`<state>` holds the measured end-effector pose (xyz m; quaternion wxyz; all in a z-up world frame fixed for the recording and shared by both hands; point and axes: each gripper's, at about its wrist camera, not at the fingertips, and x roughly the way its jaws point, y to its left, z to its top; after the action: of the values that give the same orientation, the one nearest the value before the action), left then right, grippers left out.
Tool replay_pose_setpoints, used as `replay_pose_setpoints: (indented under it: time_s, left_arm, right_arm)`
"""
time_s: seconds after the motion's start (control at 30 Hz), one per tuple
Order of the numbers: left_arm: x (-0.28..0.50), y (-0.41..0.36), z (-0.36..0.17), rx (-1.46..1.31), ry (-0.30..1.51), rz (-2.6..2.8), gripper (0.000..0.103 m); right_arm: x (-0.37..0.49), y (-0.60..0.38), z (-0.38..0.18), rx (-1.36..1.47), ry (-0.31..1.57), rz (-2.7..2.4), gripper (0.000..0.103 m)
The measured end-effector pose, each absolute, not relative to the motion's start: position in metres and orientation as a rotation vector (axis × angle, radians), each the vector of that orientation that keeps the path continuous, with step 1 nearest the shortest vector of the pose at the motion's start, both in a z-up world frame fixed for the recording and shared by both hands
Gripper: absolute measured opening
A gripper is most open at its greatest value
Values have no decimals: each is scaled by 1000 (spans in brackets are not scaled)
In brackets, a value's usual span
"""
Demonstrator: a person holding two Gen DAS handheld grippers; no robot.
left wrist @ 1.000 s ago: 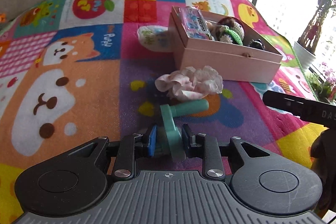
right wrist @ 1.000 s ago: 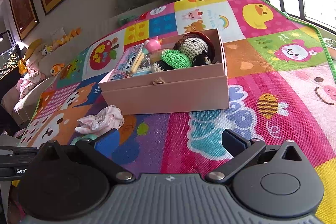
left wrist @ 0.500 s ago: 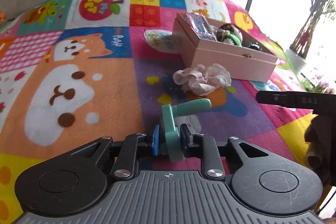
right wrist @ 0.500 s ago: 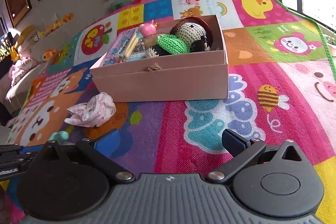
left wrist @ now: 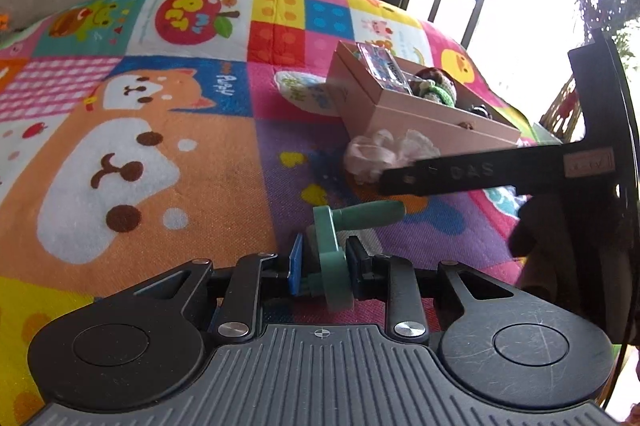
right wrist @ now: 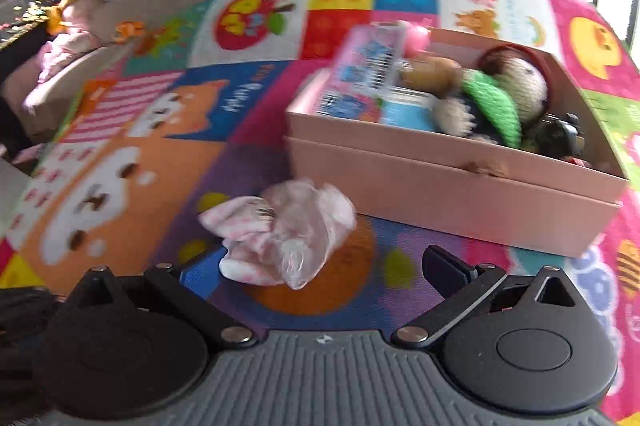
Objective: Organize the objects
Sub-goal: 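Grasp the pink lace cloth with the right gripper while the left holds the teal toy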
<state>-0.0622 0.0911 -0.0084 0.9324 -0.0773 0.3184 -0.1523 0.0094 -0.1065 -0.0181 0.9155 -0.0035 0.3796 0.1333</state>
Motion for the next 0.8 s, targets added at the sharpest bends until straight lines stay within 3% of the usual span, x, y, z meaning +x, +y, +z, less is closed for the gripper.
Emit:
replay_pose_setpoints:
  time_s: [0.37, 0.8]
  left_arm:
    - [-63, 92, -9, -180, 649, -312, 28]
    - [-62, 96, -10, -203, 648, -318, 28]
  right_arm:
    - [-26, -166, -4, -64, 694, 100, 103]
    - [-20, -113, 4, -62, 648, 278, 99]
